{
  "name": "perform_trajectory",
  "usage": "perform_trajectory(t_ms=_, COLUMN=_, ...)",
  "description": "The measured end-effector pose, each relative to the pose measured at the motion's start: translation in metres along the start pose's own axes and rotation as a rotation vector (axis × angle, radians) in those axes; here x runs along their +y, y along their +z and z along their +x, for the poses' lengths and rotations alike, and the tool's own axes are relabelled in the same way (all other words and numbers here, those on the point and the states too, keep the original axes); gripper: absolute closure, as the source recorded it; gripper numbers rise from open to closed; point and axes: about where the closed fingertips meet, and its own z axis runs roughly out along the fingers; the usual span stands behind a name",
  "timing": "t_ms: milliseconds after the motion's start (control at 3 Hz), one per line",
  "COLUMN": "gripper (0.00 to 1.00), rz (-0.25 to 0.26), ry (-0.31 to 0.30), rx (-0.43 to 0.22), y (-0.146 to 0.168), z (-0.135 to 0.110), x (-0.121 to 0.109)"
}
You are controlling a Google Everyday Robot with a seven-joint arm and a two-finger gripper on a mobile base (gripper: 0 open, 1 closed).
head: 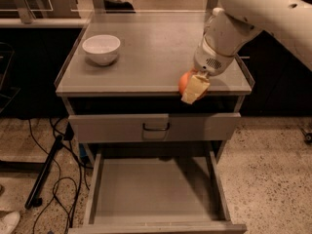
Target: Place orange into middle drawer
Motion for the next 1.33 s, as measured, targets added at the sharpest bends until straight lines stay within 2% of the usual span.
perform_trajectory(t_ms=333, gripper=1.0, rz=-0.041, ry=0.041, rx=0.007, y=0.03, z=0.023, x=0.002)
perform_trajectory(t_ms=667, gripper=1.0, rz=-0.075, ry=0.083, rx=0.0, y=0.05, z=0.049, x=0.016)
perform_trajectory(t_ms=1000, gripper=1.0, rz=-0.066, ry=0.124, rx=-0.017, y=0.032, z=0.076, x=0.038)
perform_trajectory(t_ms=1333, gripper=1.0, rz=-0.066, ry=0.124, rx=-0.017, y=0.032, z=0.076, x=0.038)
